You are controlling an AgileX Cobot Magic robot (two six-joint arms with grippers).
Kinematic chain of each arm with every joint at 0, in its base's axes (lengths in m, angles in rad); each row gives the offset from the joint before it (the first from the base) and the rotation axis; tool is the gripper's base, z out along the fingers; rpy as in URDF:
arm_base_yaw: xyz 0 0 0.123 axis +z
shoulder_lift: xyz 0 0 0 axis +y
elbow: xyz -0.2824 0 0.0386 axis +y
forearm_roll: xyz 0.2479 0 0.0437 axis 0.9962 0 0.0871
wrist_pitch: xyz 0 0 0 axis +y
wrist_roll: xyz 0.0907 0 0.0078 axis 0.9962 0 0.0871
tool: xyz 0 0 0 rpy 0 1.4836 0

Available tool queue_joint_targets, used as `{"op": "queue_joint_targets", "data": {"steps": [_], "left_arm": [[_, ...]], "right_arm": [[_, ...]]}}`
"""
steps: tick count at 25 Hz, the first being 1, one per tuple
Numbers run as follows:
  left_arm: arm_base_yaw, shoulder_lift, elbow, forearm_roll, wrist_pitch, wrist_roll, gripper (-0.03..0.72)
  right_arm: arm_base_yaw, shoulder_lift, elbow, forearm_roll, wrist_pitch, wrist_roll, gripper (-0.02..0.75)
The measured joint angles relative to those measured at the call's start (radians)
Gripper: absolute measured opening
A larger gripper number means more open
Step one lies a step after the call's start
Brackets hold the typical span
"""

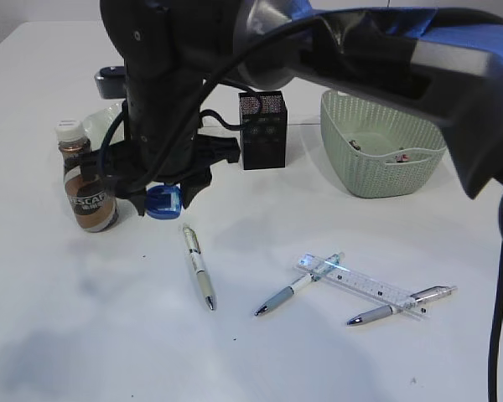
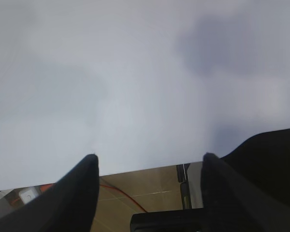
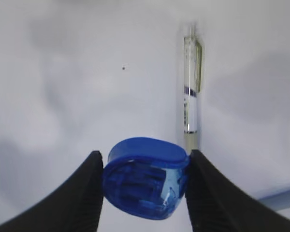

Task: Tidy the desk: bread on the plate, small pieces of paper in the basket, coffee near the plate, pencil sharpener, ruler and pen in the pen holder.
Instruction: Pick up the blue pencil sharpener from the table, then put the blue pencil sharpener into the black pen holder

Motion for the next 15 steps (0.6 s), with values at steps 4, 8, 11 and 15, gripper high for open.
{"op": "queue_joint_targets", "data": {"steps": [4,8,11,15], "left_arm": [[0.0,0.0,0.0,0.0,0.0,0.0,0.466],[0.0,0.0,0.0,0.0,0.0,0.0,0.466],[0.0,0.0,0.0,0.0,0.0,0.0,0.466],[0.0,0.0,0.0,0.0,0.0,0.0,0.466]], "right_arm": [[0.0,0.0,-0.064,-0.059,0.005,0.0,0.386],[-0.005,0.0,-0.123,-0.118,0.013,0.0,0.386],[-0.019,0.0,-0.166,-0.153,0.016,0.0,0.386],[-0.047,0.0,-0.213,-0.173,0.021,-0.008,0.386]]}}
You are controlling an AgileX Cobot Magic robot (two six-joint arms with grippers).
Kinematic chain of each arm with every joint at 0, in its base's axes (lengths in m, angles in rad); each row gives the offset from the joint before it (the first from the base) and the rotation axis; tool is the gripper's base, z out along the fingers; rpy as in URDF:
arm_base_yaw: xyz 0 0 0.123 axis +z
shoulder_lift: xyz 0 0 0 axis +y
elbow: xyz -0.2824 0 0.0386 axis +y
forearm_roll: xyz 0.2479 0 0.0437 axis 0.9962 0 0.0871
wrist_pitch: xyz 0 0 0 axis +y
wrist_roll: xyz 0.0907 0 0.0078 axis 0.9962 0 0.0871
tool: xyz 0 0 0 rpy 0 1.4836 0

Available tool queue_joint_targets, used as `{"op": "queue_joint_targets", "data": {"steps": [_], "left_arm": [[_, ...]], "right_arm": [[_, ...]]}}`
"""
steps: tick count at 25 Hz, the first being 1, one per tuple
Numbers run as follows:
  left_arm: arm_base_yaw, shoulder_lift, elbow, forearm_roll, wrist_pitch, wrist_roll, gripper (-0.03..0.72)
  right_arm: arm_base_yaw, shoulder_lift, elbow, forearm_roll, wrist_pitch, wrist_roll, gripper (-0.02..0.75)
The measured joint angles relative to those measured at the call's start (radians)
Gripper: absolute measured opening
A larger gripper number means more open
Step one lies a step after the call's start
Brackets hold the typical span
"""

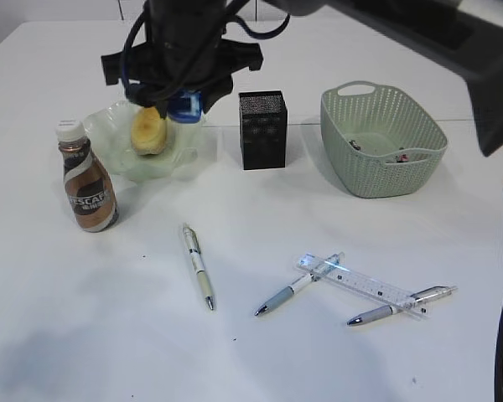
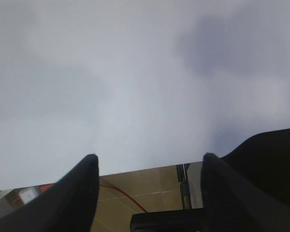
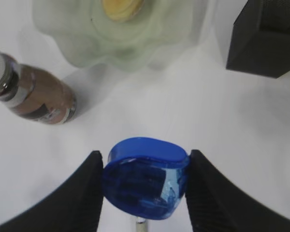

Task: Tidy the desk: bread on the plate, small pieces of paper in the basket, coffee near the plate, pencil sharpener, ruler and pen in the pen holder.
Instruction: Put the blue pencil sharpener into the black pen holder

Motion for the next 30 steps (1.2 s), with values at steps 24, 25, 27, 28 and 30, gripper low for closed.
{"op": "queue_joint_targets", "data": {"steps": [24,25,27,28,30], "left_arm": [[0.0,0.0,0.0,-0.045,0.0,0.0,0.466],[0.0,0.0,0.0,-0.045,0.0,0.0,0.466],[0.0,0.0,0.0,-0.045,0.0,0.0,0.466],[0.0,0.0,0.0,-0.045,0.0,0.0,0.466],[0.0,0.0,0.0,-0.045,0.0,0.0,0.466]], "right_arm": [[-0.217,0.006,-0.09,-0.138,-0.072,-0.041,0.386],[-0.217,0.006,-0.09,-0.138,-0.072,-0.041,0.386],[-0.248,0.006,-0.09,-0.106,-0.111,-0.041,0.386],[-0.259,0.008,-0.09,-0.089,-0.129,-0.041,0.386],[-0.264,0.012,-0.09,-0.08,-0.145,-0.041,0.386]]}}
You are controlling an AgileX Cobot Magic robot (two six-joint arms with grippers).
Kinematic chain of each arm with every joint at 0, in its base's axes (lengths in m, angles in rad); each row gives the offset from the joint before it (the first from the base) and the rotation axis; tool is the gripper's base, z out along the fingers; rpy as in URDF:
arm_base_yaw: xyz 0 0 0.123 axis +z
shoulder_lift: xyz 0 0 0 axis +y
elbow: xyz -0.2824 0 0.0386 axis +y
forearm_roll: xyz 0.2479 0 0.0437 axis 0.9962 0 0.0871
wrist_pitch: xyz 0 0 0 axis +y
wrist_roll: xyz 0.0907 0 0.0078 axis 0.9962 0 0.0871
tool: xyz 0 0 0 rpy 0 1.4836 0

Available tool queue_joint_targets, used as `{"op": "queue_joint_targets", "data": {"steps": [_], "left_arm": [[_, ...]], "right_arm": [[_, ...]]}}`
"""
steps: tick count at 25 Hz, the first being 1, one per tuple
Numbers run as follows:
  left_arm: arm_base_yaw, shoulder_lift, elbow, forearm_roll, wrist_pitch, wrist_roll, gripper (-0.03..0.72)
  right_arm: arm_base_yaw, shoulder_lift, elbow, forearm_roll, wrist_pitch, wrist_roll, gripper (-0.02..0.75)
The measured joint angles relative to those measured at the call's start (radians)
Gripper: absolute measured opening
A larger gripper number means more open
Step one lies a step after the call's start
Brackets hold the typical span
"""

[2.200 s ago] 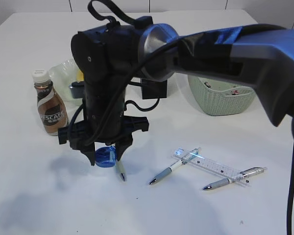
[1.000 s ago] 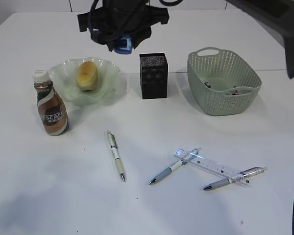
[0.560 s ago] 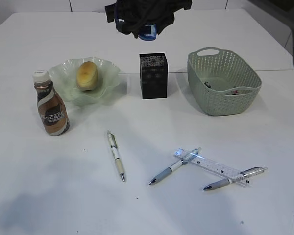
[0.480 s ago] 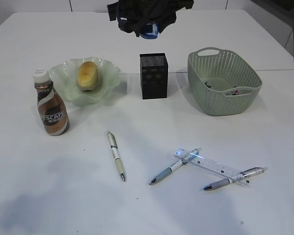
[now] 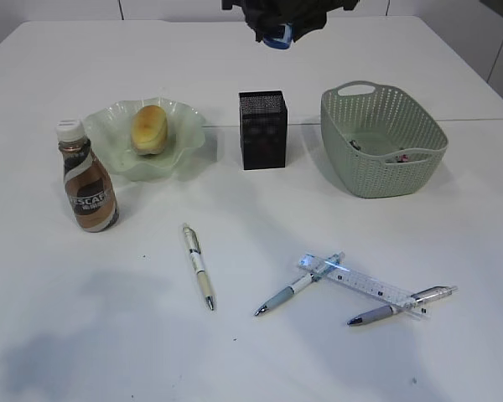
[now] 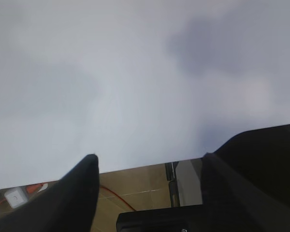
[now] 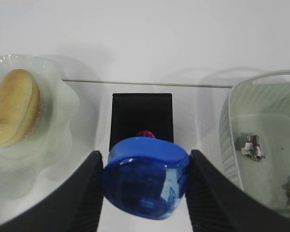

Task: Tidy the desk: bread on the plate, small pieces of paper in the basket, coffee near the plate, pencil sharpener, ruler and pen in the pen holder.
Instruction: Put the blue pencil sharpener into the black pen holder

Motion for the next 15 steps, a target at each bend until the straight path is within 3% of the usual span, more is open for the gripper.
{"op": "queue_joint_targets", "data": {"steps": [15], "left_arm": [[0.0,0.0,0.0,0.0,0.0,0.0,0.466]], "right_arm": [[-0.003,0.111,0.0,0.004,-0.153,-0.118,0.385]]}}
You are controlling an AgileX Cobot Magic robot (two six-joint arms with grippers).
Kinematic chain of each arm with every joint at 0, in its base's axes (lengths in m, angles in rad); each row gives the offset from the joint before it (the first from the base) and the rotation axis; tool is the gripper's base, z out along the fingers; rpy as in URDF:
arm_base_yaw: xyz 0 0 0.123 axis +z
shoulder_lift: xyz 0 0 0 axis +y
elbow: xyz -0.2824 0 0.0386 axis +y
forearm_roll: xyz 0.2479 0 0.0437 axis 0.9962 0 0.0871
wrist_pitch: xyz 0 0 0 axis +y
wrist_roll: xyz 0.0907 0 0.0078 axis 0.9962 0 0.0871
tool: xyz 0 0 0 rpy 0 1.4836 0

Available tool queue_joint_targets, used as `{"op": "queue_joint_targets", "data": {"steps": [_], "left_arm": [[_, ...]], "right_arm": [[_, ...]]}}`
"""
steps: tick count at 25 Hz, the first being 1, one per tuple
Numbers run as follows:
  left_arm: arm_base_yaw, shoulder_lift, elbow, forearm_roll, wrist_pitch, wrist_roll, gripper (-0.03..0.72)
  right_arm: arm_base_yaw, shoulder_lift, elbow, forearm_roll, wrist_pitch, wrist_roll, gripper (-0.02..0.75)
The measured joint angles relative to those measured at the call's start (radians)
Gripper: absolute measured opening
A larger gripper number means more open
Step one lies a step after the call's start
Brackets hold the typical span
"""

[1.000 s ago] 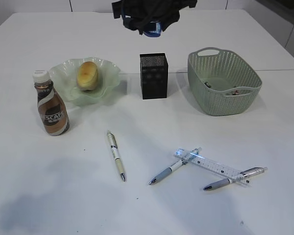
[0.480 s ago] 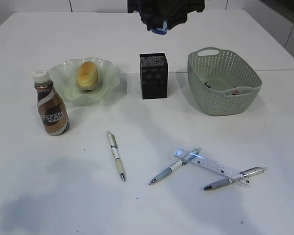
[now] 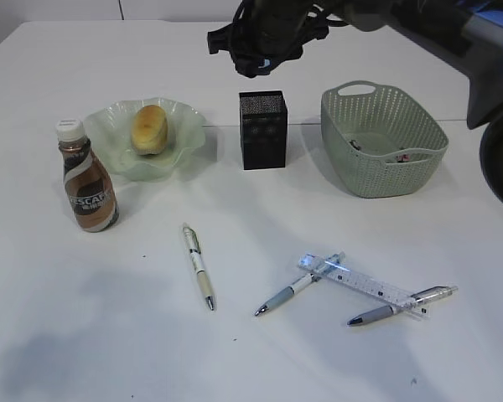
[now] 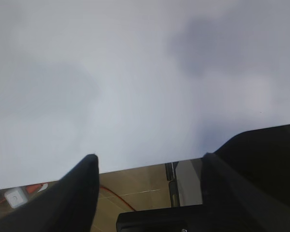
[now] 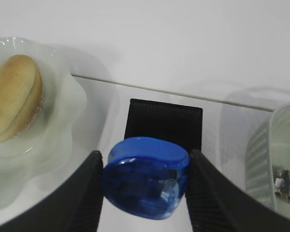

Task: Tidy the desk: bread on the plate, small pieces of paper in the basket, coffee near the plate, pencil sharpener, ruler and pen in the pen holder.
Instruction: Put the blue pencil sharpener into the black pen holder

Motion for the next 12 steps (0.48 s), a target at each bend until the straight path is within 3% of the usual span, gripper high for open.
{"op": "queue_joint_targets", "data": {"steps": [12], "left_arm": [[0.0,0.0,0.0,0.0,0.0,0.0,0.466]], "right_arm": [[-0.054,0.034,0.0,-0.022,-0.112,-0.004,0.385]]}}
